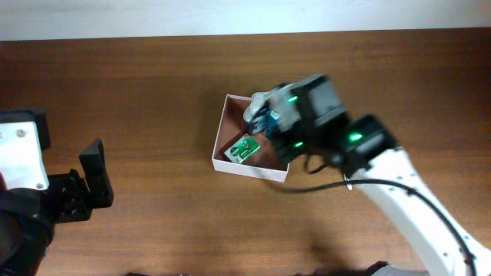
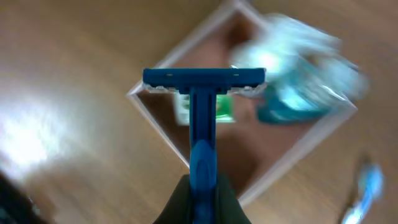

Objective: Pack container
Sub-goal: 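Drop the razor into the box with the right gripper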

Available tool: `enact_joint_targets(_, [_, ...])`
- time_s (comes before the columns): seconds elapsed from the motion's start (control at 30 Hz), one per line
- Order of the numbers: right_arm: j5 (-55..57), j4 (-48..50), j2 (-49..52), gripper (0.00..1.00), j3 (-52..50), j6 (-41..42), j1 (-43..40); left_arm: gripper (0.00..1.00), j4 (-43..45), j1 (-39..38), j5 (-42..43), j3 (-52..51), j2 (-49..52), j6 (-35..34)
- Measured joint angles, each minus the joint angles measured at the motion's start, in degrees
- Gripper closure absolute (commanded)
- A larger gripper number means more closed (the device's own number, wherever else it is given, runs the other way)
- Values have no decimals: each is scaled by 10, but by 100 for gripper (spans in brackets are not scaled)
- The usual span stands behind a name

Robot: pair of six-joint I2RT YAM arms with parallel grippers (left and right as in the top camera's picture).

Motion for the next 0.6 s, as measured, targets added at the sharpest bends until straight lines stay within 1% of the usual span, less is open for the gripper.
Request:
enact_joint_targets(0.13, [11,42,62,96,-1,-88,37,1,0,0,0,0,0,0])
enact_joint_targets(0.23, [22,58,119,96,-1,-159,35,1,0,0,0,0,0,0])
enact_joint_targets(0.33, [34,68,166,95,-1,-206,31,1,0,0,0,0,0,0])
enact_joint_targets(0.4, [41,74,190,52,-2,-223,28,1,0,0,0,0,0,0])
enact_joint_targets(0.43, [45,75,199,48,-4,-228,26,1,0,0,0,0,0,0])
enact_joint_targets(0.5, [50,67,202,48,-5,-232,25,1,0,0,0,0,0,0])
enact_joint_targets(0.6, [52,19,197,47,9,-215,24,1,0,0,0,0,0,0])
